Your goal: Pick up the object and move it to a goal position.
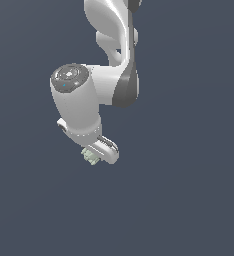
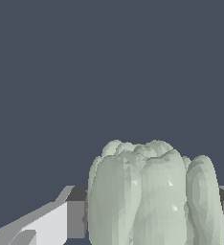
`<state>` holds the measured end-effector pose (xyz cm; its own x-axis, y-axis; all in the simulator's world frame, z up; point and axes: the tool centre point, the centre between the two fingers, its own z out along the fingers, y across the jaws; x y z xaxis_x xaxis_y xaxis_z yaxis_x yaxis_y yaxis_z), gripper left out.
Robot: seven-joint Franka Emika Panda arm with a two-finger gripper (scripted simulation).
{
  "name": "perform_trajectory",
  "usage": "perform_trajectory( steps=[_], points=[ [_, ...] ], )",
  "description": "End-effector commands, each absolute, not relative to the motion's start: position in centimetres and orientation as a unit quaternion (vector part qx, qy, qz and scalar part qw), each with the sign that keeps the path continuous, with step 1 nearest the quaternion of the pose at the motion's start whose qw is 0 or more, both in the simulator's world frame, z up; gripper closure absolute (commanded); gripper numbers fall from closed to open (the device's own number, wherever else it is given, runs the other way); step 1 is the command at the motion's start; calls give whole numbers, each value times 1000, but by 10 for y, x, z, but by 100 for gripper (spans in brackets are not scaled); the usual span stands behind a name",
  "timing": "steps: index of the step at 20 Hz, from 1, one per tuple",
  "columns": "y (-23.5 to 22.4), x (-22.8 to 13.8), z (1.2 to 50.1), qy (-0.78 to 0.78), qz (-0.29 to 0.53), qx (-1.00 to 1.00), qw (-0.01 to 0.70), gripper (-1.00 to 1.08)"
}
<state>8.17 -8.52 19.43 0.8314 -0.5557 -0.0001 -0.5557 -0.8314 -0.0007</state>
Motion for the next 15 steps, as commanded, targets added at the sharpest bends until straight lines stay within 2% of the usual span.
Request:
perform_trajectory(
  steps=[1,8,15],
  points=[
    [-103,79,217,290,0,-957,0,108],
    [-138,78,260,290,0,-957,0,108],
    [-148,78,272,290,0,-957,0,108]
  ],
)
